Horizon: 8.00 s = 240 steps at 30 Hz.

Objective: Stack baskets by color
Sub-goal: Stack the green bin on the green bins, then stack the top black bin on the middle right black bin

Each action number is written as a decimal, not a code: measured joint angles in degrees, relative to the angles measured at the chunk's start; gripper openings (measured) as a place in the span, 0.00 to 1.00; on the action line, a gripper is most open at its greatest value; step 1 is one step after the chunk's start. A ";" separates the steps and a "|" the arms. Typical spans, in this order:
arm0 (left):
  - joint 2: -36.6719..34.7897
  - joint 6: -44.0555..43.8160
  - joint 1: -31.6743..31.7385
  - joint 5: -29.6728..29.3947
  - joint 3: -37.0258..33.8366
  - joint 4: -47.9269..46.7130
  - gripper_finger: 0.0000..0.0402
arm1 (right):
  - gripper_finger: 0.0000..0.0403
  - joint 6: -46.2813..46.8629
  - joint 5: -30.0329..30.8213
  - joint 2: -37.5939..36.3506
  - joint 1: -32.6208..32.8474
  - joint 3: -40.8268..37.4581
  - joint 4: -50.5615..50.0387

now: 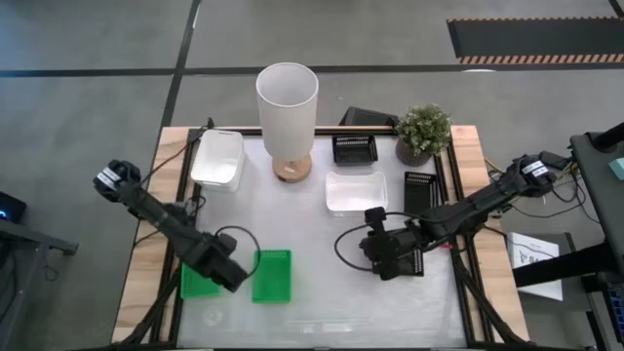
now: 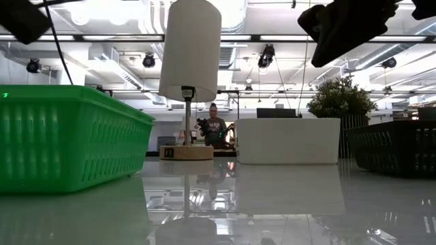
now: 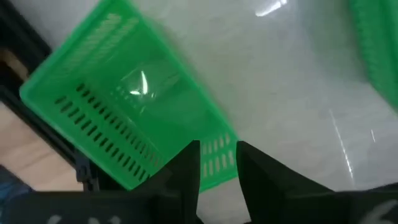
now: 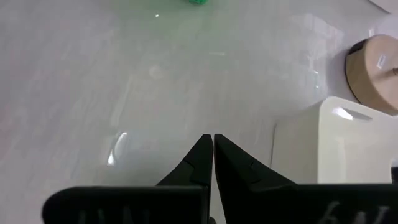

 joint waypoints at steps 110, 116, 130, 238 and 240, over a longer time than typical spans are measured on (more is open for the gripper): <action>9.32 7.07 -6.84 -11.96 18.42 -13.77 0.02 | 0.02 -1.18 -0.30 -0.15 0.40 -1.06 1.45; 9.34 7.14 -6.82 -15.46 14.93 -2.88 0.02 | 0.02 -1.13 -0.06 -0.15 0.40 -1.06 2.45; 9.24 17.86 -6.88 -20.35 16.55 12.72 0.03 | 0.02 0.07 -0.07 -0.15 0.40 -1.38 3.63; -36.49 137.84 23.29 -51.68 -29.49 86.89 0.03 | 0.31 -27.35 -21.67 25.57 -57.15 17.44 -2.23; -36.51 137.83 23.30 -51.68 -29.49 86.90 0.03 | 0.30 -27.38 -21.66 25.57 -57.15 17.31 -2.24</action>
